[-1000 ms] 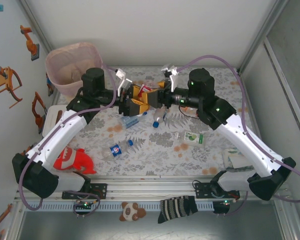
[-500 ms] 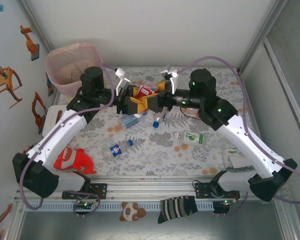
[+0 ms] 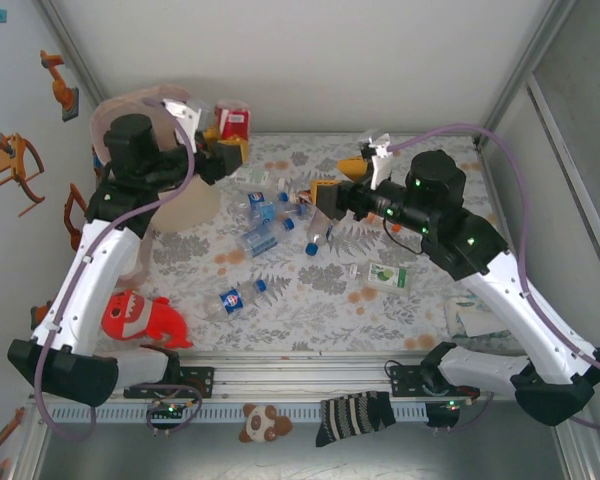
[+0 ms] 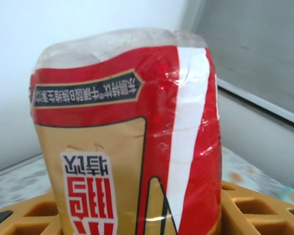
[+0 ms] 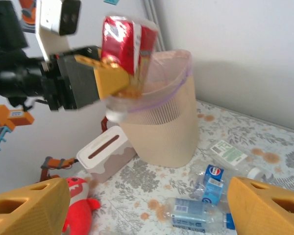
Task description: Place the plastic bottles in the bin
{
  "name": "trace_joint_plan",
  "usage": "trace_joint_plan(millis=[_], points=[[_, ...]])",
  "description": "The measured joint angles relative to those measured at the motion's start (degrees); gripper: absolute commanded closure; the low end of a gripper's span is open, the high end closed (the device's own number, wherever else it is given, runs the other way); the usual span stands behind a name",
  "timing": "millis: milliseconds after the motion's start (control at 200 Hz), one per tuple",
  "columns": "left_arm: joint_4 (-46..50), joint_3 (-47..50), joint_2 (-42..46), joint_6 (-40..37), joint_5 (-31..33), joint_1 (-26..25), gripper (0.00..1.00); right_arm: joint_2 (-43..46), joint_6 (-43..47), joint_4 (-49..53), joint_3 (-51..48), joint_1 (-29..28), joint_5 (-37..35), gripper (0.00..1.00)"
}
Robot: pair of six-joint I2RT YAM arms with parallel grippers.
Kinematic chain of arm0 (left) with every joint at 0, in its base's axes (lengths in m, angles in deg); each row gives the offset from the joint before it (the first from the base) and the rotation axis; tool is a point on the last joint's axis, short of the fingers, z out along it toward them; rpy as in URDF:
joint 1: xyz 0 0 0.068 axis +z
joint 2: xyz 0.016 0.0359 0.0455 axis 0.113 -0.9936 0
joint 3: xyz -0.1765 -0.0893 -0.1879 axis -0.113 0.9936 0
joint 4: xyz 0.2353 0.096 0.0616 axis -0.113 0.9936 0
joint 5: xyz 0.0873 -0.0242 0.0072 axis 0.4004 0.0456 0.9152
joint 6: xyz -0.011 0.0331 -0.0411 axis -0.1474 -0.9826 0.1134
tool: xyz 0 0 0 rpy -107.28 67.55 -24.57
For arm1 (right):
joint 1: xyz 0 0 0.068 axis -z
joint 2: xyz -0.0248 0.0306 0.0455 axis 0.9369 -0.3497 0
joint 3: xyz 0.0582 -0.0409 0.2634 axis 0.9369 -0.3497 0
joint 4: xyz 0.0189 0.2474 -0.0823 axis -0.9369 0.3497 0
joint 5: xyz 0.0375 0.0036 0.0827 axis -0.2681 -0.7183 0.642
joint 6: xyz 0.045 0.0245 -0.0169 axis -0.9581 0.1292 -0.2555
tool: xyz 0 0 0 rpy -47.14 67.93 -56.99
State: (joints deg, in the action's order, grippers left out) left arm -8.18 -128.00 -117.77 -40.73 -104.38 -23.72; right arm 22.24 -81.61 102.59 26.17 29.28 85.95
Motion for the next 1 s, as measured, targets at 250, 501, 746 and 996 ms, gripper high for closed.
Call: trace_joint_plan(millis=[250,501,746,996], points=[[6.64,-8.39,-5.27,2.03,14.36,10.75,0.53,0.02,0.02,0.87,-0.68,0.00,-2.27,0.18],[13.29,-16.24,-15.08,3.65,18.93,19.08,0.54,0.02,0.00,1.07,-1.25,0.00,-3.15,0.18],[16.68,-17.07,-19.71,7.69,26.95,21.11,0.54,0.02,0.00,1.55,-1.64,0.00,-3.56,0.18],[23.47,-22.77,-26.95,12.48,32.59,22.73,0.55,0.04,0.00,2.12,-1.88,0.00,-3.85,0.18]])
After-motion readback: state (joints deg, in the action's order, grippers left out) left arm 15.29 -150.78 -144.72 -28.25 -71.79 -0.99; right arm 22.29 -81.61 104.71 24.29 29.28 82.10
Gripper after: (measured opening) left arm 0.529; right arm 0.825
